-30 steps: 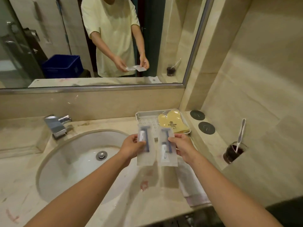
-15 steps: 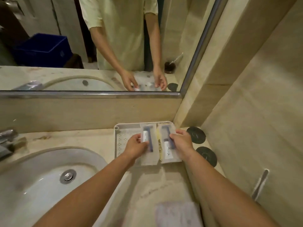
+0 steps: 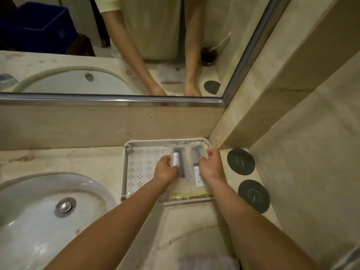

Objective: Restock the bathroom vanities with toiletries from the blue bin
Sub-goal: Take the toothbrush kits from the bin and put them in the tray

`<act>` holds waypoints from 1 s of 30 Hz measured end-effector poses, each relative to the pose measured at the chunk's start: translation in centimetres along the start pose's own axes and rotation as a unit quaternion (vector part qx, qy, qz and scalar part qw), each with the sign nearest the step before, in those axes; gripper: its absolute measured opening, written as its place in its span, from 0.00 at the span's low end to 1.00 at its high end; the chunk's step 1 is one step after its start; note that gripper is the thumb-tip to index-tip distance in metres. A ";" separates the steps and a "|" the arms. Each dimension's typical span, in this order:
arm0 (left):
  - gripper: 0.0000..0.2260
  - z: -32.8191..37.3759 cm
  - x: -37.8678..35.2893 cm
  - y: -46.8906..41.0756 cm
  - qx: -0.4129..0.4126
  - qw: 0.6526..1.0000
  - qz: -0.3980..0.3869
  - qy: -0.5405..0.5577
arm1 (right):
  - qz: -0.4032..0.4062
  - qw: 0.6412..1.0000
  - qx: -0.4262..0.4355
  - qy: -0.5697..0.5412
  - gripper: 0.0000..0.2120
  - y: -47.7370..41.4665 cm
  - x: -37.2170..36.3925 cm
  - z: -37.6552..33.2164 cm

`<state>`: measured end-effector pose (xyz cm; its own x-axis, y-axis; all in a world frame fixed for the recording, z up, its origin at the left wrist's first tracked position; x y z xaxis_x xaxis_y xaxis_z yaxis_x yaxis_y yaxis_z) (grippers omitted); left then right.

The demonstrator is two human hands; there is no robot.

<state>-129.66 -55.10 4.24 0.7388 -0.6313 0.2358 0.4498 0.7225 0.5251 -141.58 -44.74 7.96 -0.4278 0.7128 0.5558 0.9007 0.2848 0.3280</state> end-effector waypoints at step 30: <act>0.10 -1.7 6.7 6.1 -0.152 0.976 0.076 -0.137 | -0.054 0.935 0.251 0.244 0.22 8.6 -1.2 -0.8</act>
<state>-121.11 -54.49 7.62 0.6664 -0.5310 0.5234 0.5039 0.8382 0.2088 -133.38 -43.66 10.73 -0.3922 0.3200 0.8624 0.7196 0.6908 0.0709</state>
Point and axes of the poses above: each hand's wrist, its own y-axis away from the middle knuckle, its own x-axis out of the back of the hand, z = x × y, the point moved 4 cm from there along -y, towards the middle knuckle, and after that the axes turned 3 degrees about z, right-handed, at the moved point
